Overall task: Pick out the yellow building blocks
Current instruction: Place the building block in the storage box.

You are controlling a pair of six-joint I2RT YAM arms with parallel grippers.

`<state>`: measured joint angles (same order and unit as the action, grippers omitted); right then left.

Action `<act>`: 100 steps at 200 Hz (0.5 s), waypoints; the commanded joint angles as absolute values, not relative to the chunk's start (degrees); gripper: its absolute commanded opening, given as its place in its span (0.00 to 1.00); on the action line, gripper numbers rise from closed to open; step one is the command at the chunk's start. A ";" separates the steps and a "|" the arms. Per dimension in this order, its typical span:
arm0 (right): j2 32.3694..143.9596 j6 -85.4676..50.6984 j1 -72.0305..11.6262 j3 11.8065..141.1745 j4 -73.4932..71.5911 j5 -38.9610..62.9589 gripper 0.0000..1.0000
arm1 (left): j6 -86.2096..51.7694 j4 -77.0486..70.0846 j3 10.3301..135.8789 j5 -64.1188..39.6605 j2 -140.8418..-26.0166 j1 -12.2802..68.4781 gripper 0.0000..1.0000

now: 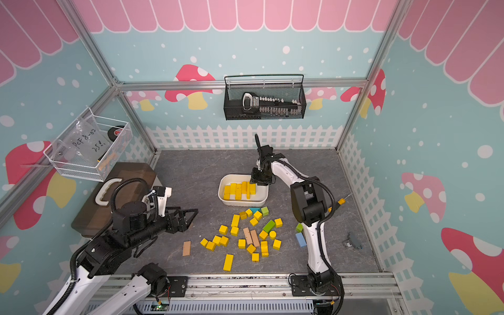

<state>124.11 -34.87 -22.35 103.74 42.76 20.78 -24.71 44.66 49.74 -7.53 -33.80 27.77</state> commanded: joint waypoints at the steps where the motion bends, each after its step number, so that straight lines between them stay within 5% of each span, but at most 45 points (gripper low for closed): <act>1: 117.39 -34.10 -22.40 100.36 41.99 22.42 0.42 | -24.87 44.41 49.66 -7.38 -33.99 27.42 0.99; 52: 97.72 -34.19 -22.42 80.12 33.21 22.56 0.42 | -24.87 44.45 49.66 -8.07 -35.37 27.44 0.99; 100: 77.71 -37.28 -22.48 55.71 22.05 20.57 0.55 | -24.91 44.30 49.70 -8.49 -36.78 27.51 0.99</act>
<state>84.14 -35.24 -22.39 64.77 28.99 21.45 -24.71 44.66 49.74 -7.60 -36.10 27.77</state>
